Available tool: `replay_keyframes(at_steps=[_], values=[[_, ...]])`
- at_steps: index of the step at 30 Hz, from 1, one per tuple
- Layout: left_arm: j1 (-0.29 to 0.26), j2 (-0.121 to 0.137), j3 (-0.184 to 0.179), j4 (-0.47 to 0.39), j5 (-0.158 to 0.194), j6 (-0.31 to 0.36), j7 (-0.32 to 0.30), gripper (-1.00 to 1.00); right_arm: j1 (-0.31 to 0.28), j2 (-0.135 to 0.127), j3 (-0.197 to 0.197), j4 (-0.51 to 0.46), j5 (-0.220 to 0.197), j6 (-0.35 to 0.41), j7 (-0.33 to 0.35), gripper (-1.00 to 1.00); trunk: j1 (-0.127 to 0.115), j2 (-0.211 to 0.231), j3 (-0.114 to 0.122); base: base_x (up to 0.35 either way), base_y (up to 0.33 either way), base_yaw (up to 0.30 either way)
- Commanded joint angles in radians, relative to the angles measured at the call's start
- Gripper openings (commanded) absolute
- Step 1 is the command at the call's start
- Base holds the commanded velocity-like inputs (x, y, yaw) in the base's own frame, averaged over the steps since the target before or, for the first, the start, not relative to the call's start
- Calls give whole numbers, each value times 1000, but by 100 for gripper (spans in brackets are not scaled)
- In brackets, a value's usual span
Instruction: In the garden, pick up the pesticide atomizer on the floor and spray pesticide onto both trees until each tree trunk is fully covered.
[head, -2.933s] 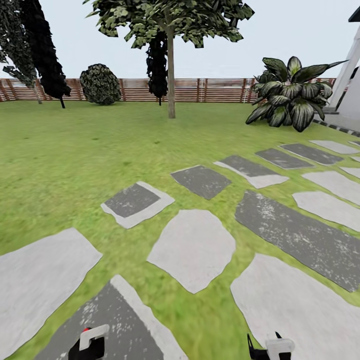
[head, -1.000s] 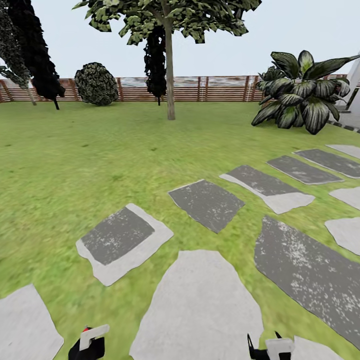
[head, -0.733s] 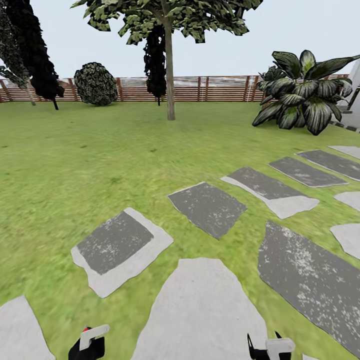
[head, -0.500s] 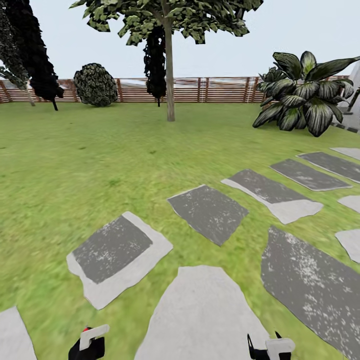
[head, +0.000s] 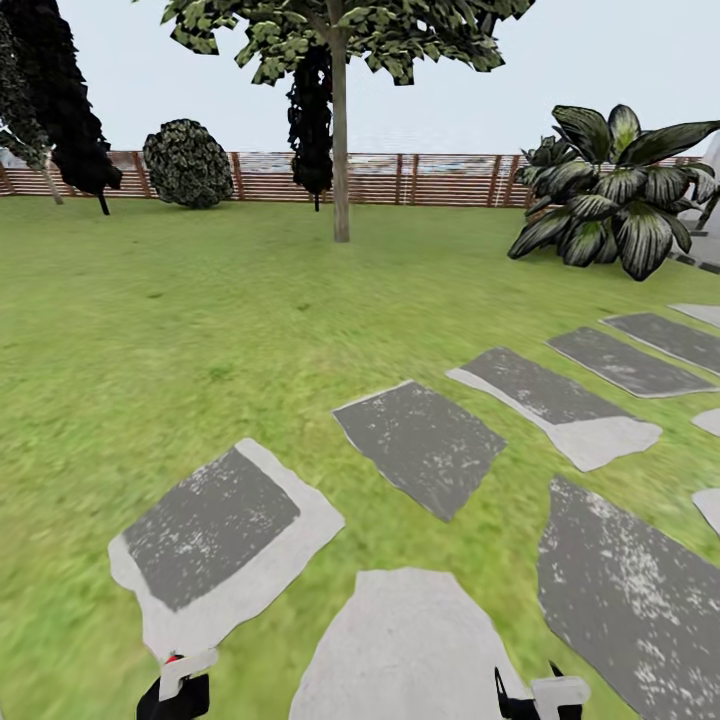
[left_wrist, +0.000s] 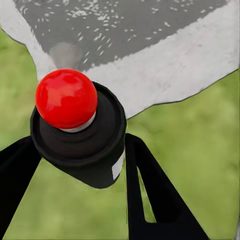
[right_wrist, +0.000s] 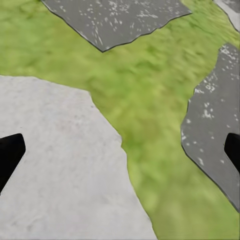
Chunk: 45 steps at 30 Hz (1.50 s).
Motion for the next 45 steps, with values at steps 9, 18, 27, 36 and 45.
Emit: replay_keyframes(at_steps=[9, 18, 27, 36, 45], values=[[0, 0, -2, 2, 10, -3, 0, -100, -1, 0, -4, 1, 11, -3, -5, 100, 0, 0, -1, 338, 0, 0], [-1, 0, -2, 2, 10, -4, 0, -100, -1, 0, -4, 1, 11, -3, -5, 100, 0, 0, -1, 338, 0, 0], [-1, 0, -2, 1, 10, -4, -1, -100, -1, 0, -4, 1, 11, -3, -5, 100, 0, 0, -1, 338, 0, 0], [0, 0, -2, 0, 10, -4, -1, -100, -1, 0, -4, 1, 11, -3, -5, 100, 0, 0, -1, 338, 0, 0], [-1, 0, -2, 0, 10, -4, 0, -100, -1, 0, -4, 1, 11, -3, -5, 100, 0, 0, 2, 338, 0, 0]])
